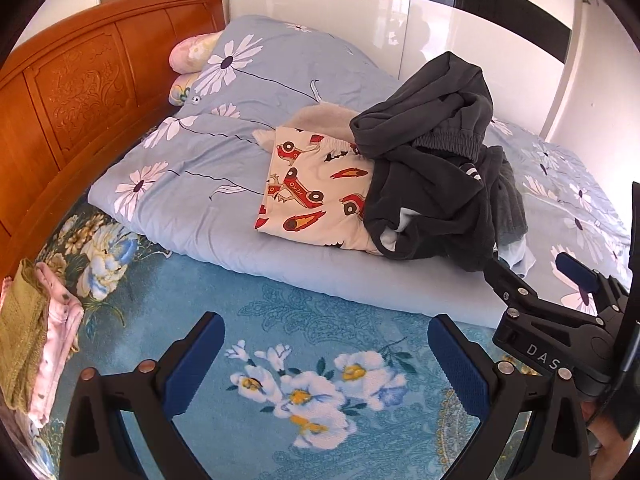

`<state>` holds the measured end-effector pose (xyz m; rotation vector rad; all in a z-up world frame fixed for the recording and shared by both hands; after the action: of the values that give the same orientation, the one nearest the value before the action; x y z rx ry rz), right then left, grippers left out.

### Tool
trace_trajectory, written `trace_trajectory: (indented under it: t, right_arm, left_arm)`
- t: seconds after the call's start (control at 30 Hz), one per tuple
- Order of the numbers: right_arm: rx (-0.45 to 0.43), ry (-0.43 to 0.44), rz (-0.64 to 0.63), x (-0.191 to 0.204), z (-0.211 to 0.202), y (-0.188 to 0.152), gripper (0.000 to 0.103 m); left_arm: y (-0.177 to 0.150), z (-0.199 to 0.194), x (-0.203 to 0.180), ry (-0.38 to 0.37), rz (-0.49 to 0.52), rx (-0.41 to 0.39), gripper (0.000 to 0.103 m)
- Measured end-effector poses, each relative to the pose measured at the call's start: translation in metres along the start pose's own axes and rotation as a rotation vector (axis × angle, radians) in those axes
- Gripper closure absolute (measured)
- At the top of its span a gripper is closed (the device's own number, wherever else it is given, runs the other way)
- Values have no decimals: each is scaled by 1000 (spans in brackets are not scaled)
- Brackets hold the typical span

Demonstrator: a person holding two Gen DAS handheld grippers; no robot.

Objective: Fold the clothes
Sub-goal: 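Move the right tool toward the pile of dark grey clothes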

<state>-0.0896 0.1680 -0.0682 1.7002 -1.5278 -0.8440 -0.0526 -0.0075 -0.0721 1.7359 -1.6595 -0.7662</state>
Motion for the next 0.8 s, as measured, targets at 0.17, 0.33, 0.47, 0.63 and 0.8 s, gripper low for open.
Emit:
trace_trajectory:
  t: [0.17,0.33,0.47,0.63,0.8]
  right_arm:
    - [-17,-13,-9,-4,1,0,3]
    - [-17,-7,-4,3,3,3,3]
    - [-42,28,7,2,6,0,3]
    - [-12,57,-8,12,11,-6,3]
    - [-33,22,-7,12,15,-5,3]
  left_arm:
    - [0,-1,10,35,-37,-56,0]
    - [-1,-3,19,70,-74,-111,0]
    - [-10,-2,29,93,-111,-115,0]
    - [-22,4,37,113,-157,-100,0]
    - [-27,7,40,122,-145,-88,0]
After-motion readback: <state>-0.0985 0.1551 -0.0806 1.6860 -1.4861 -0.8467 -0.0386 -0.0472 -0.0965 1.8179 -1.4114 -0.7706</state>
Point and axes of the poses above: each gripper's, at about its wrist camera, not at the fingertips, and z roughly the way its jaws point, x to its left, y to its top, the point moved 9 cm from there along z, roughly the way its jaws point, and after that the axes turned 11 degrees about -x, right-handed, at the moved point
